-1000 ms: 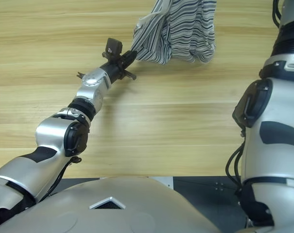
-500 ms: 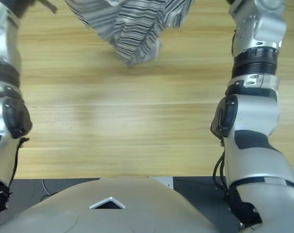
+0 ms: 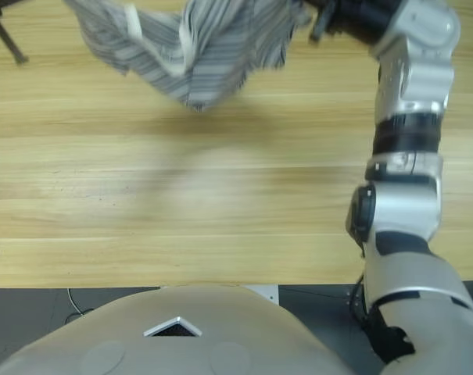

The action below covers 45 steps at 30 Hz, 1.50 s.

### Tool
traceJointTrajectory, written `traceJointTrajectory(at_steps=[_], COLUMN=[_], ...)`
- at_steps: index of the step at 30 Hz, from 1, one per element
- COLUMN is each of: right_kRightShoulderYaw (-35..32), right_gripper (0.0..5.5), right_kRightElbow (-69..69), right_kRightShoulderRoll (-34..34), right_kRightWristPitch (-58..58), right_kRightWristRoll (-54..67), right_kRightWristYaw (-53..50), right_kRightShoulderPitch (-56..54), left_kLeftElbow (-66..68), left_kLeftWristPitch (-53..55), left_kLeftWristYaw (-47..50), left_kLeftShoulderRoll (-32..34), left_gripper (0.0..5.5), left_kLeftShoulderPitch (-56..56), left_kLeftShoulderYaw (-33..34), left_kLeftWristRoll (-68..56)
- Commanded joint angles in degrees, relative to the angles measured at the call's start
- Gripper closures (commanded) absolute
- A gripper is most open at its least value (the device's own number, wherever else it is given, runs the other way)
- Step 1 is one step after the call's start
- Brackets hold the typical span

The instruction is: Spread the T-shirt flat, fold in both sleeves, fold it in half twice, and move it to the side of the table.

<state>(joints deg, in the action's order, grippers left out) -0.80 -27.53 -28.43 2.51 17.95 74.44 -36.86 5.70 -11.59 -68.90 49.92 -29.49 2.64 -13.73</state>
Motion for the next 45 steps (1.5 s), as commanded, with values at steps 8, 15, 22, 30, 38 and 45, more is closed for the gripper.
traceJointTrajectory(at_steps=[8,15,22,30,38,45], right_kRightShoulderYaw=[9.4,13.8,15.4,13.6,9.8,15.3], right_gripper=[5.40,5.40,5.15,4.15,4.15,3.28], right_kRightElbow=[16.1,12.0,5.2,7.7,13.8,25.4], right_kRightShoulderRoll=[-8.5,-12.1,-10.9,-15.9,-20.0,-15.3], right_kRightWristPitch=[-2.4,-0.2,5.0,4.8,-2.1,-3.3], right_kRightWristRoll=[-3.4,-11.6,-17.7,-14.8,-3.8,-5.8], right_kRightWristYaw=[8.1,5.4,0.9,7.3,17.2,9.7], right_kRightShoulderPitch=[18.7,22.4,18.2,16.5,16.2,28.8], left_kLeftElbow=[-20.3,-23.0,-19.5,-20.4,-22.1,-24.3], left_kLeftWristPitch=[8.5,8.4,5.3,4.8,5.1,5.8], left_kLeftWristYaw=[-7.2,-7.7,-5.4,-4.4,-3.6,-3.5], left_kLeftShoulderRoll=[10.7,11.4,10.3,10.0,9.9,9.7], left_gripper=[5.38,5.38,5.40,5.40,5.40,5.40], left_kLeftShoulderPitch=[25.1,40.8,45.7,49.1,51.9,54.8], left_kLeftShoulderYaw=[2.2,3.5,2.7,4.0,5.7,7.2], left_kLeftWristRoll=[-3.6,-2.3,2.7,2.3,1.5,0.9])
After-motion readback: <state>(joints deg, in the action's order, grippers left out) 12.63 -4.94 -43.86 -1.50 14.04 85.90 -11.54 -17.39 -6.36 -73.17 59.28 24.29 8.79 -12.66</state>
